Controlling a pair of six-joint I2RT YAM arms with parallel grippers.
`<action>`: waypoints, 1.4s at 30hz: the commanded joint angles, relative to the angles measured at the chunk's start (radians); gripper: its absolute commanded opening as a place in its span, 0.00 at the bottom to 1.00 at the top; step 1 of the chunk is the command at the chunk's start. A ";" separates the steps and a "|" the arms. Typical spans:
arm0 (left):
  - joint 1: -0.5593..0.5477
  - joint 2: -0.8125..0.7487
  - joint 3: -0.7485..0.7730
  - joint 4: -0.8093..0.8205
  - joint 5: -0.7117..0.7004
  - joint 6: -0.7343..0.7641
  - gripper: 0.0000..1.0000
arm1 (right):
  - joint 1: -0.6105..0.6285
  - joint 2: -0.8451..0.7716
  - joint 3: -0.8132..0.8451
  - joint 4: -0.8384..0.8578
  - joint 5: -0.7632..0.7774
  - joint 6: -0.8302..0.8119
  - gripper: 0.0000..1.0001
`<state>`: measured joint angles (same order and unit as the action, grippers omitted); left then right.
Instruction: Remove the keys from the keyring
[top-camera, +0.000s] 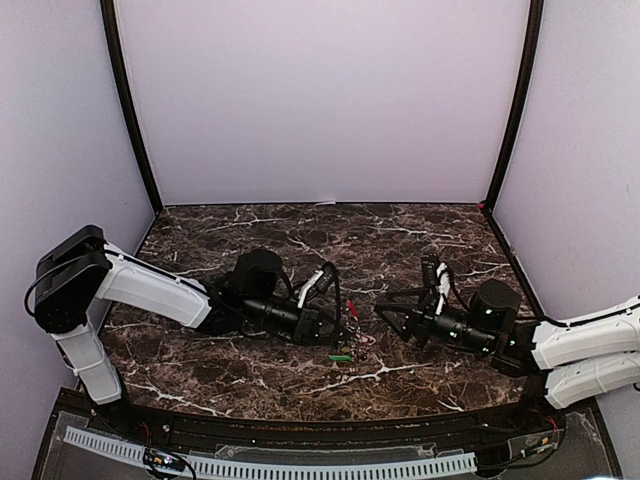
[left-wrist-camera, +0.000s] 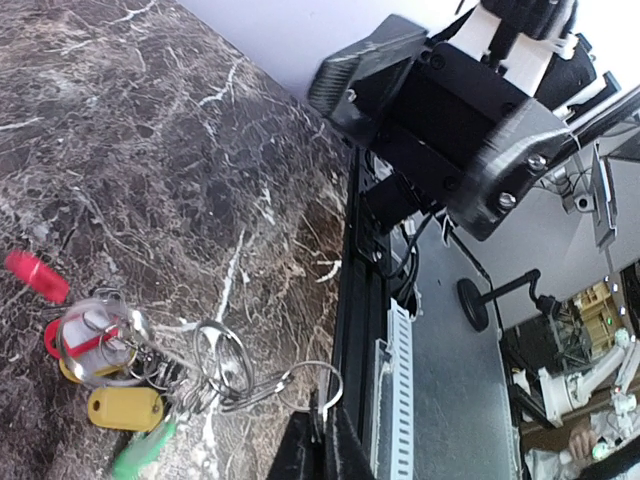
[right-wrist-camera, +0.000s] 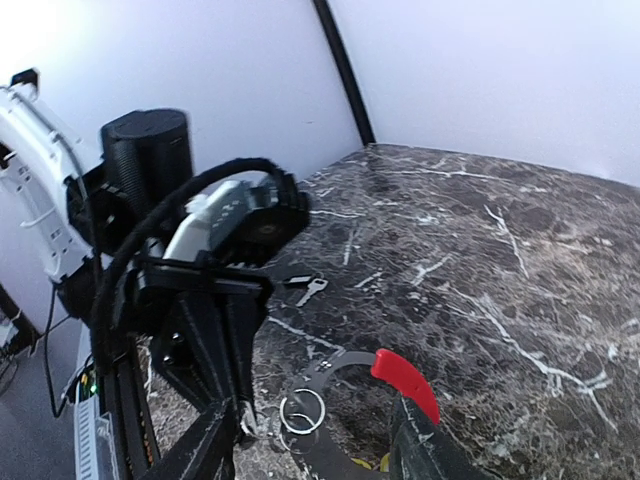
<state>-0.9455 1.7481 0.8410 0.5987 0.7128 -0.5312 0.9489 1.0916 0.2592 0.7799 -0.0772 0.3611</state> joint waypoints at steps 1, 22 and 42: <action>0.002 -0.100 0.104 -0.329 0.083 0.150 0.00 | 0.018 -0.027 0.017 0.039 -0.173 -0.129 0.52; 0.011 -0.107 0.414 -1.021 0.364 0.350 0.00 | 0.331 0.041 0.031 0.105 0.111 -0.515 0.53; 0.012 -0.083 0.430 -1.048 0.396 0.304 0.00 | 0.487 0.243 0.134 0.205 0.450 -0.722 0.34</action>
<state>-0.9360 1.6684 1.2396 -0.4328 1.0630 -0.2256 1.4216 1.3144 0.3660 0.9150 0.3134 -0.3271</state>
